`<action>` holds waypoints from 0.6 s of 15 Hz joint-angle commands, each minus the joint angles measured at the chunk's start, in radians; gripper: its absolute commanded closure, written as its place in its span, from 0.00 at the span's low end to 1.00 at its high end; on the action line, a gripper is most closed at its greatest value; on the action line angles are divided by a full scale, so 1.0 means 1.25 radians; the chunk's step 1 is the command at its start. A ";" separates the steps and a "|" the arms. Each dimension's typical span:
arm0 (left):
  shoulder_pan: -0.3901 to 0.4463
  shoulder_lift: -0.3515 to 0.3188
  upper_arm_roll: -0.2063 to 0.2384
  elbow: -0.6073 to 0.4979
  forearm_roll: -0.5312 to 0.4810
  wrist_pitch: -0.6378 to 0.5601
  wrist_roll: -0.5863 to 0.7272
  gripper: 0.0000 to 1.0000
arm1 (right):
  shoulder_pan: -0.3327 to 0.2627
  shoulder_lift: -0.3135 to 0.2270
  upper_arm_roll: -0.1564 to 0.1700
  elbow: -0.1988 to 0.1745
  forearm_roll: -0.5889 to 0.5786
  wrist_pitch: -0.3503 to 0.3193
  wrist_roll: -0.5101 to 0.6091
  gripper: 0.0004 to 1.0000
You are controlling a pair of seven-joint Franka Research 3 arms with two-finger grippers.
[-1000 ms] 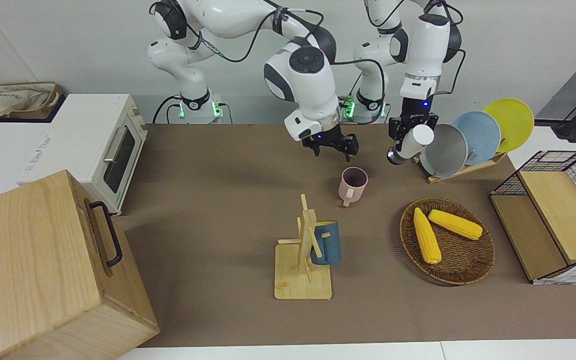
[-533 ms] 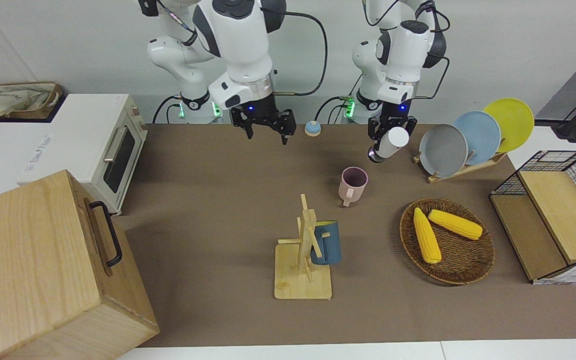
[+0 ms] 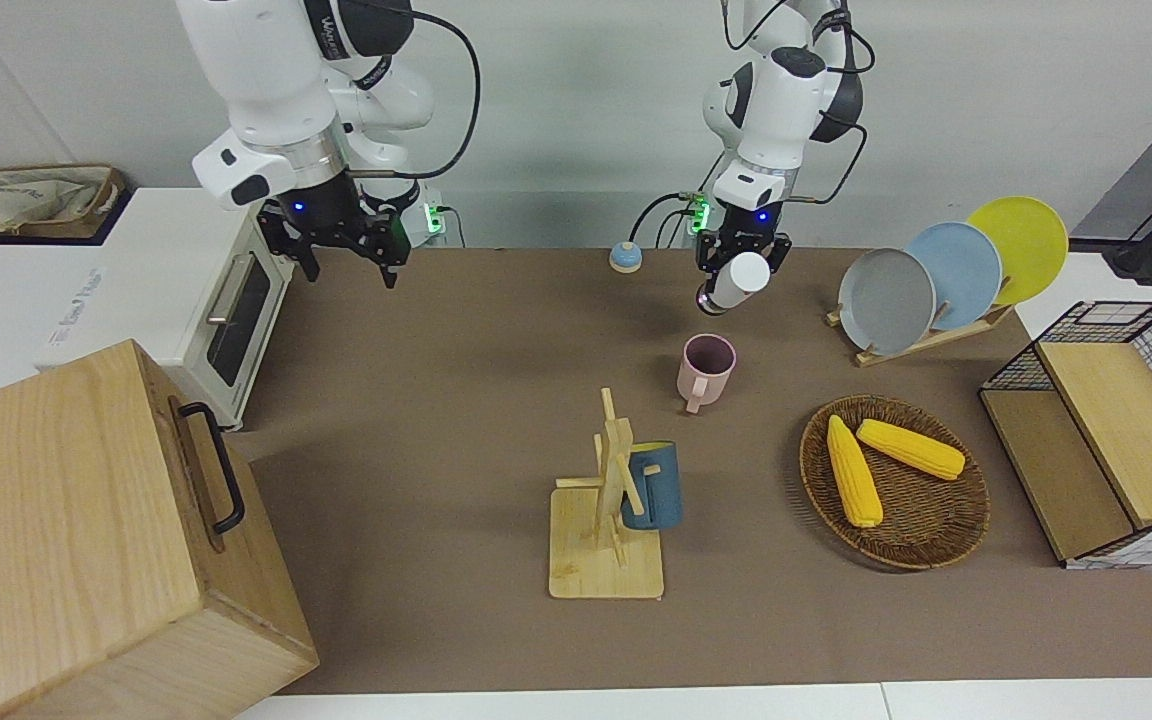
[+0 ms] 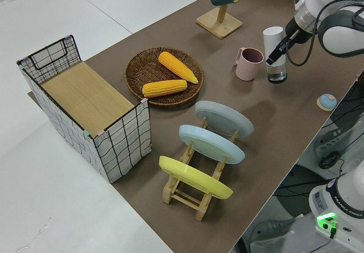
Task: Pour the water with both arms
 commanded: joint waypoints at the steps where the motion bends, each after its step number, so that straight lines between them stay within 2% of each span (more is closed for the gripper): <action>1: -0.018 -0.007 0.007 -0.001 -0.013 -0.031 0.001 1.00 | -0.059 -0.051 0.018 -0.048 -0.017 -0.021 -0.088 0.01; 3: -0.017 0.018 -0.006 0.008 -0.009 -0.044 0.003 1.00 | -0.063 -0.054 0.017 -0.045 -0.017 -0.042 -0.089 0.01; 6: -0.011 0.068 -0.017 0.047 0.001 -0.052 0.001 1.00 | -0.075 -0.051 0.016 -0.043 0.001 -0.043 -0.081 0.01; 9: -0.002 0.117 -0.017 0.097 0.018 -0.122 0.005 1.00 | -0.088 -0.051 0.018 -0.035 0.001 -0.039 -0.081 0.01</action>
